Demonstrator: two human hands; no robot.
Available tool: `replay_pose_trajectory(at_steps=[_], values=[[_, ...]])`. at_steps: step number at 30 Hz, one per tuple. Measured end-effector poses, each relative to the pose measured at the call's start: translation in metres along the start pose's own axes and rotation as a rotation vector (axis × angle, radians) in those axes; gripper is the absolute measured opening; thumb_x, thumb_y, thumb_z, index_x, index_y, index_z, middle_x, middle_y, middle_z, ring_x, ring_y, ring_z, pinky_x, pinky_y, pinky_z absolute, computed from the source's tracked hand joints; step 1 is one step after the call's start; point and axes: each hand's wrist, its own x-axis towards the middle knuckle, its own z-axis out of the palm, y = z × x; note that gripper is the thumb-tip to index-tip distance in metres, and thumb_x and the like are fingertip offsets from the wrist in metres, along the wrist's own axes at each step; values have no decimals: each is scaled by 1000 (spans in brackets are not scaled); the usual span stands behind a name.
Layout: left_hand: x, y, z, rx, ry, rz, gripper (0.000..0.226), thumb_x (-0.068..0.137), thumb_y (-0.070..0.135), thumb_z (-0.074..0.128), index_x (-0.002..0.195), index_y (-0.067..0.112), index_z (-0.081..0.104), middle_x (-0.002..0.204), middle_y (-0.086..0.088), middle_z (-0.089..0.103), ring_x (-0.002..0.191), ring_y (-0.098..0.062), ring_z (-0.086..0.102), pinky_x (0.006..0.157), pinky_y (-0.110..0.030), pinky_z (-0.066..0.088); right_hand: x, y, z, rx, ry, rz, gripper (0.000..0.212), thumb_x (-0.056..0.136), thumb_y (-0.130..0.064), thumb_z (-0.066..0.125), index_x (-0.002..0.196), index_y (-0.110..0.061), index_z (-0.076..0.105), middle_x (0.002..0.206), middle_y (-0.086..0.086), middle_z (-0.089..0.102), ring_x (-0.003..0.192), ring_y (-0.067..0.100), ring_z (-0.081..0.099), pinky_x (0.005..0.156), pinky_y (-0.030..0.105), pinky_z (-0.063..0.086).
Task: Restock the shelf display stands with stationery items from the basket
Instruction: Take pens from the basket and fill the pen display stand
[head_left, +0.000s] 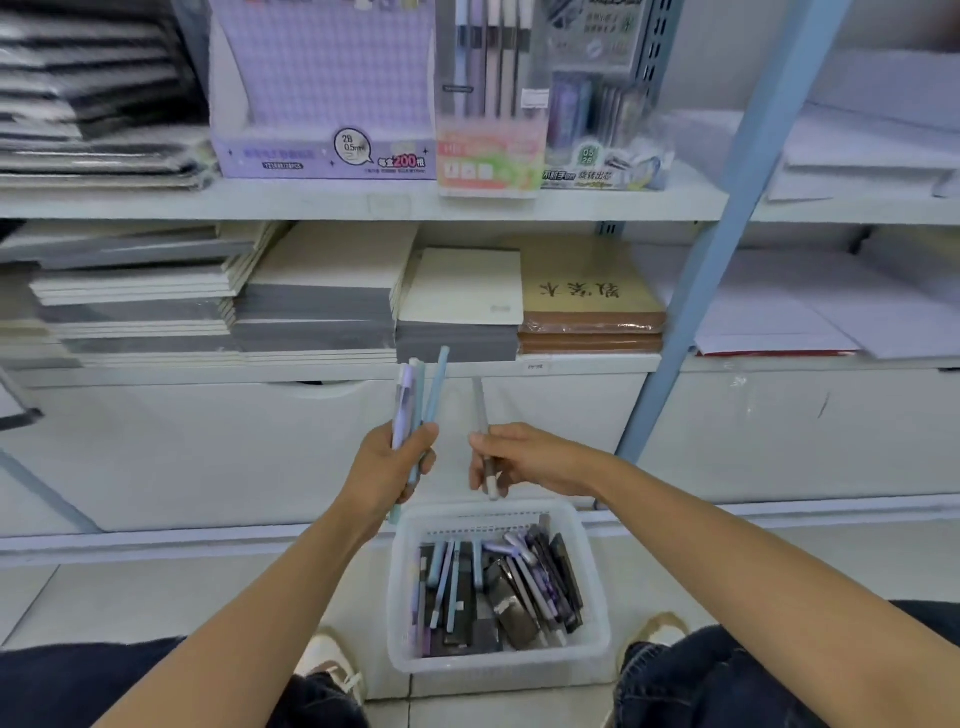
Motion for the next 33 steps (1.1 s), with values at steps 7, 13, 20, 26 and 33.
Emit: replay_pose_trajectory(at_steps=[7,13,20,26,33], values=[[-5,53,-3,15,34,144,27,85,35,71,84,9,67,53,4,45,43,-11,34,39,-22,31,-26,-48,-10,-216,-222,-28,31,104,-34,39,85,-14,53,57,-1,44,54,12,37,60,26,32],[-5,96,-2,-59,45,179,23,84,35,72,75,16,64,53,0,45,43,-13,35,39,-23,33,-42,-95,-35,-255,-38,-148,26,101,-34,48,114,-15,62,62,-6,38,57,10,30,59,23,31],[1,165,-1,-139,74,238,30,86,34,71,76,10,55,55,-2,43,41,-15,31,38,-21,27,-65,-165,-52,188,285,-585,18,98,-10,50,111,-7,62,88,8,71,59,10,51,57,21,46],[14,221,-3,-149,9,371,30,95,36,59,91,7,67,55,3,47,37,-10,33,35,-18,28,-68,-237,-65,152,553,-861,16,98,-9,51,102,-7,67,83,3,64,71,13,56,66,21,52],[39,258,-14,-149,-33,465,24,100,28,51,111,13,65,57,2,56,42,-11,46,36,-20,32,-52,-299,-98,-240,860,-856,14,97,-9,55,100,-1,66,83,5,68,68,5,66,63,17,53]])
